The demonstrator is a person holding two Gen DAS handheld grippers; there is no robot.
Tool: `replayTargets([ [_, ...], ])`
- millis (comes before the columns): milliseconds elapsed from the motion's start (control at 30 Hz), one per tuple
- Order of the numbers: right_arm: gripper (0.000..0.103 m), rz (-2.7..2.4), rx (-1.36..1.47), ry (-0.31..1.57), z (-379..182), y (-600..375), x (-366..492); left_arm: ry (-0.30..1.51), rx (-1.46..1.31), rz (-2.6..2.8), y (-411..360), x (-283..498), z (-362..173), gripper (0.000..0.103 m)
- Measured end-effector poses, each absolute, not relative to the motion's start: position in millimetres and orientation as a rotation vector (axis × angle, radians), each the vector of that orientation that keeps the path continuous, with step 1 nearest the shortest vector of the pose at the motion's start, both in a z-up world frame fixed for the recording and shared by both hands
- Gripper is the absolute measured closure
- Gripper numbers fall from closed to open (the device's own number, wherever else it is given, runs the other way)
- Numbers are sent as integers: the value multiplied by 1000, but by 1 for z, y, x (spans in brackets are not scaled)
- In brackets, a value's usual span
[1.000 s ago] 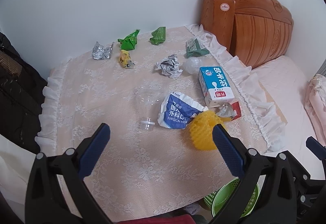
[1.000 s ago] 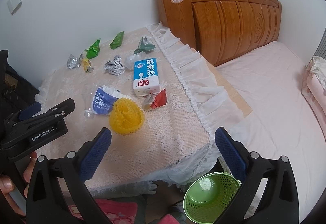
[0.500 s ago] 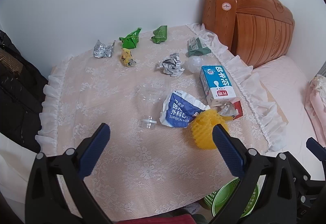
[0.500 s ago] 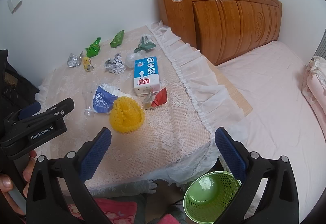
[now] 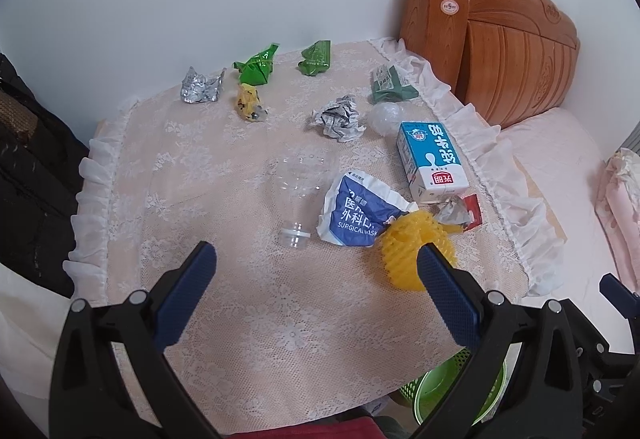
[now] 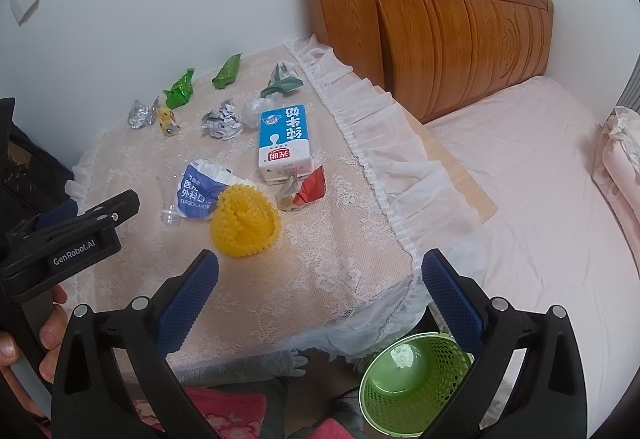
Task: Collect trash
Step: 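Move both grippers toward the yellow spiky ball and clear plastic bottle, then grasp the yellow spiky ball with right gripper while left gripper grasps the clear bottle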
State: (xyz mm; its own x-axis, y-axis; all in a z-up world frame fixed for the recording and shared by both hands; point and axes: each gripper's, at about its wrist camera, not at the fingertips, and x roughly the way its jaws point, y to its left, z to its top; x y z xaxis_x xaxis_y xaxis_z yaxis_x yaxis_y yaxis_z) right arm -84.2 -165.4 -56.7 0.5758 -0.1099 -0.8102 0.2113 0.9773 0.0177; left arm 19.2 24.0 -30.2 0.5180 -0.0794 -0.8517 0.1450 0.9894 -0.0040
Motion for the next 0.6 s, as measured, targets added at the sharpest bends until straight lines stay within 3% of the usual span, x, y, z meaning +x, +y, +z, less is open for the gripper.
replayTargets([
  [600, 2, -213, 349, 1114, -124, -182, -72, 1169, 120, -193, 64, 95, -107, 7],
])
